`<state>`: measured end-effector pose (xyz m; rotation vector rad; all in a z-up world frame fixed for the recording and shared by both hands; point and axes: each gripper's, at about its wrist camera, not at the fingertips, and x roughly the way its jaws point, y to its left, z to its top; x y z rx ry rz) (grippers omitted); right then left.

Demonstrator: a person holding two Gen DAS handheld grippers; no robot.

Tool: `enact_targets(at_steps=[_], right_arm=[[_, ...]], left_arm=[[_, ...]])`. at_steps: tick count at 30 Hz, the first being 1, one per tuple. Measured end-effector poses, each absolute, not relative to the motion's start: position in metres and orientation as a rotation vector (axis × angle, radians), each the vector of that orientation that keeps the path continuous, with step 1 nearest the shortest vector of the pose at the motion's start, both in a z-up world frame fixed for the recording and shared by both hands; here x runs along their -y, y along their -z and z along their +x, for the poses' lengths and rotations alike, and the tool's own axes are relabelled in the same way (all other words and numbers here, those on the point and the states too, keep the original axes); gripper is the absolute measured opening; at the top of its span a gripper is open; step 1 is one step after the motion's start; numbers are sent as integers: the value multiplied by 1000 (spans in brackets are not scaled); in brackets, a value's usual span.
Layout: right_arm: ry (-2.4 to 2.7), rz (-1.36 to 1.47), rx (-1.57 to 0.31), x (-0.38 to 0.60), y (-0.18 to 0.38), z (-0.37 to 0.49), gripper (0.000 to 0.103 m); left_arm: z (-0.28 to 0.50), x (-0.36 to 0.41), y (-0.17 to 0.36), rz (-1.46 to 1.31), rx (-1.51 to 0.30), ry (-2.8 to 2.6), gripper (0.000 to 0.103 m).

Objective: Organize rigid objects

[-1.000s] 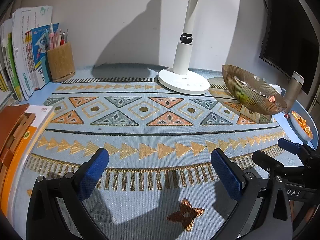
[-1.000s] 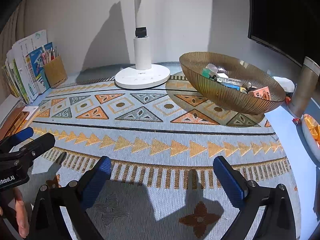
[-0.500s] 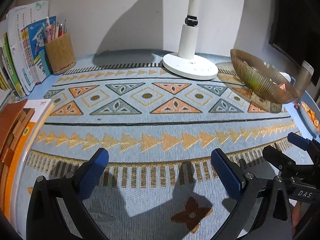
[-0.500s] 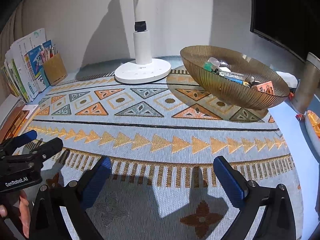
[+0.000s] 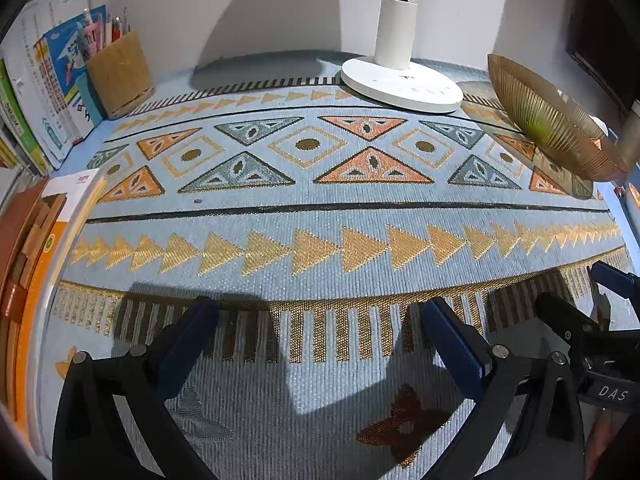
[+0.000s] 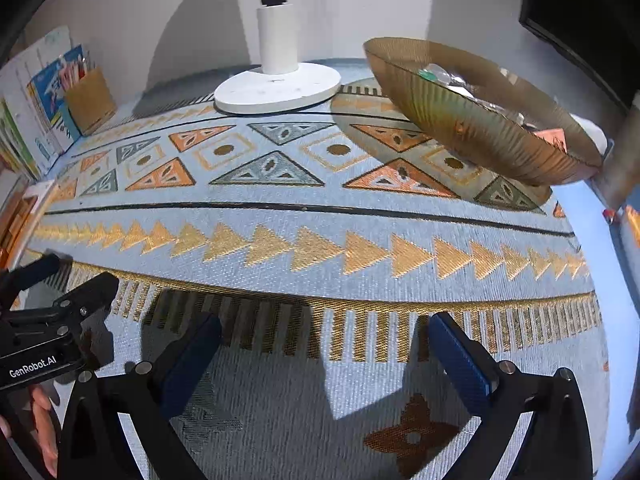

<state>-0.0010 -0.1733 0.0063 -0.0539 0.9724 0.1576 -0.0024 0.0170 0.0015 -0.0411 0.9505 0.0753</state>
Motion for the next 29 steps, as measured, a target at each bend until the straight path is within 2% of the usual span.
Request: enact_targets(at_steps=[29], right_arm=[[-212, -82, -937, 175, -5, -2, 103]], left_arm=[[-3, -18, -1, -35, -935, -57, 103]])
